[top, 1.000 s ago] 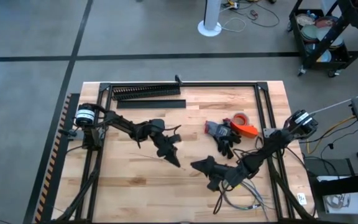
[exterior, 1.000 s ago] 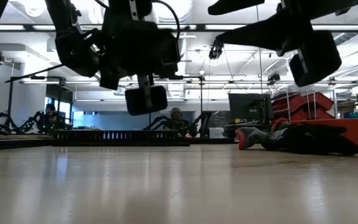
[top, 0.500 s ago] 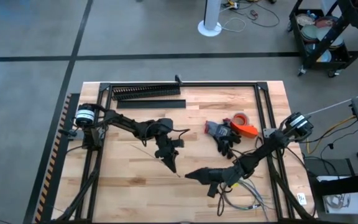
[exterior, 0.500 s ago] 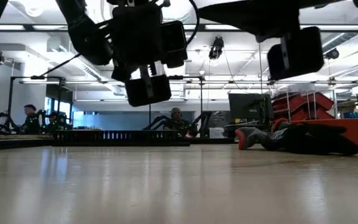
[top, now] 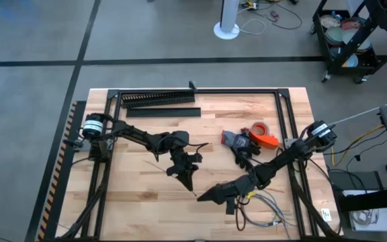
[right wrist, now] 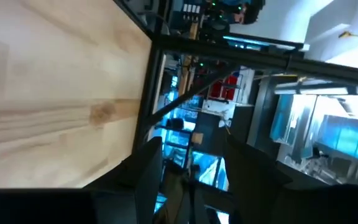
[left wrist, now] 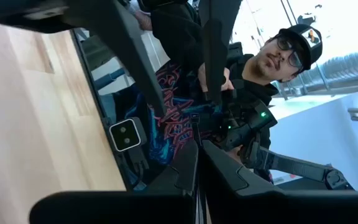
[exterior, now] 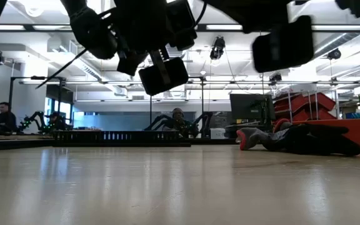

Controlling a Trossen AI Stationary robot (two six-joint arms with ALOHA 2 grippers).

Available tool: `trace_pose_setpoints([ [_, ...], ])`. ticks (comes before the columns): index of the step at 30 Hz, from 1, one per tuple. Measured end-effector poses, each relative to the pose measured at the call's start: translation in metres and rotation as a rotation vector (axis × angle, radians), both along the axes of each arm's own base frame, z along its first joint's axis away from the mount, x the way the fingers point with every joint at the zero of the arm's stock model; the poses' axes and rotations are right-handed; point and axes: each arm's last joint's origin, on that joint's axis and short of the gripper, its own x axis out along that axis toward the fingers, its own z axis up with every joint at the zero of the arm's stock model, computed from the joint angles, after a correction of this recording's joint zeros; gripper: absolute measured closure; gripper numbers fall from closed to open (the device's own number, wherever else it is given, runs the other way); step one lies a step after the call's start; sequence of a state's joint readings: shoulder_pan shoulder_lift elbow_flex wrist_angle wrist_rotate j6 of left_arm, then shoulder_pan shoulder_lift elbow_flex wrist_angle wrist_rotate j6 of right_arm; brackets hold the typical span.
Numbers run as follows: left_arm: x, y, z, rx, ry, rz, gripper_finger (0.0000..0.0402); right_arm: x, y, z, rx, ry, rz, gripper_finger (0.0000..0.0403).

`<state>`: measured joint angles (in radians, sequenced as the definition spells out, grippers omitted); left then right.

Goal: Ziptie cables
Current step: Wrap the black zip tie on the cable

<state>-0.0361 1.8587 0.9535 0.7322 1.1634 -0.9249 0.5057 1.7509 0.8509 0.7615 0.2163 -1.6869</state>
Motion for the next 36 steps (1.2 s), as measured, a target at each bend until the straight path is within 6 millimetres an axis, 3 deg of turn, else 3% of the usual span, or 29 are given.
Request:
trace_pose_setpoints([
  [14, 0.005, -0.022, 0.006, 0.039, -0.007, -0.010, 0.0401, 0.010, 0.002, 0.010, 0.018, 0.028, 0.093, 0.0258],
  [22, 0.012, -0.023, 0.013, 0.066, -0.032, 0.002, 0.0401, 0.011, 0.001, 0.010, 0.022, 0.034, 0.136, 0.0253],
  [36, 0.013, -0.027, 0.013, 0.076, -0.020, 0.007, 0.0401, 0.015, -0.008, 0.007, 0.014, 0.062, 0.168, 0.0302],
])
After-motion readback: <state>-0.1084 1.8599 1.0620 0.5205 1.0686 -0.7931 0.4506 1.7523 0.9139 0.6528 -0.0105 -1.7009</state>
